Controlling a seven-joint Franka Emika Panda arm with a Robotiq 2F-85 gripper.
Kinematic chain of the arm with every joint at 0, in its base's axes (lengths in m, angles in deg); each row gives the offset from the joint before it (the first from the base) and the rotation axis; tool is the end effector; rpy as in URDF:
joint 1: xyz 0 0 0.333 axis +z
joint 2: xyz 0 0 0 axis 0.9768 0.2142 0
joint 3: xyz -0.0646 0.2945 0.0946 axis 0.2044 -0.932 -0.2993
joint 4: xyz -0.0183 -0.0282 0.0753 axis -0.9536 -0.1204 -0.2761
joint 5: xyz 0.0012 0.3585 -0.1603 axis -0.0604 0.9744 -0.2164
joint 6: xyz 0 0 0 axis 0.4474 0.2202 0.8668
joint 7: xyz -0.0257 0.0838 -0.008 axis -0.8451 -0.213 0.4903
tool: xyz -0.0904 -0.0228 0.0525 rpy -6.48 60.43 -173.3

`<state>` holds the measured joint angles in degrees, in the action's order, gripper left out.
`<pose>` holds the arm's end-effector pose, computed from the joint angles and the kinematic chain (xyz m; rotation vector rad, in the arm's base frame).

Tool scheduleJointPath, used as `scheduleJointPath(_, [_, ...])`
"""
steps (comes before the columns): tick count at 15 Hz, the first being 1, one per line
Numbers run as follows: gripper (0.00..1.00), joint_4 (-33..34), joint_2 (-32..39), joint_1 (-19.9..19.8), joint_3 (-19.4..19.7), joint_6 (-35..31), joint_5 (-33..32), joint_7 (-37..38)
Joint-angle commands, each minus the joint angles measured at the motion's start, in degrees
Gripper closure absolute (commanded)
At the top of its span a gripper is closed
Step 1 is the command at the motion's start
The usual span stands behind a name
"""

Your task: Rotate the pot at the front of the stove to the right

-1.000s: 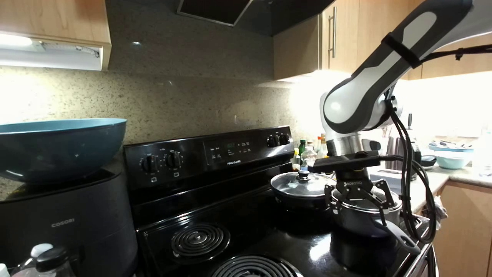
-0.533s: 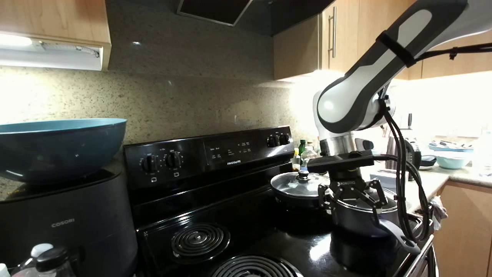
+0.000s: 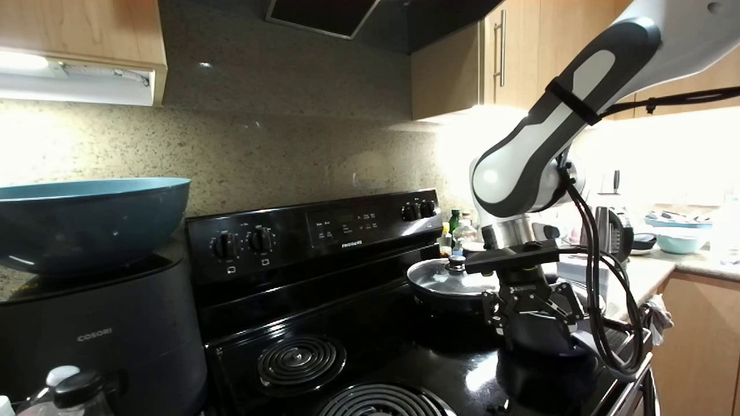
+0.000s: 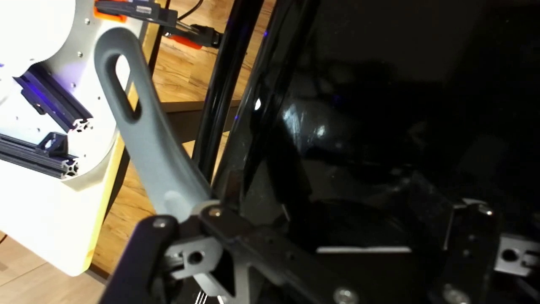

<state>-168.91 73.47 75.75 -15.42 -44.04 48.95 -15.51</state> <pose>0.4489 -0.0233 0.2836 2.4263 -1.6955 -0.4730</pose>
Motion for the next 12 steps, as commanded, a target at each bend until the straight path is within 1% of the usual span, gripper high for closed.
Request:
scheduleJointPath(1, [0.0,-1.21,-0.6,-0.82,1.28,0.87,0.78,-0.97])
scheduleJointPath(6, [0.0,-4.73,-2.52,-1.75,3.31,-0.97,1.13,-1.68])
scheduleJointPath(12, [0.0,-9.93,-5.69,-4.07,5.65,-3.25,0.9,-2.55])
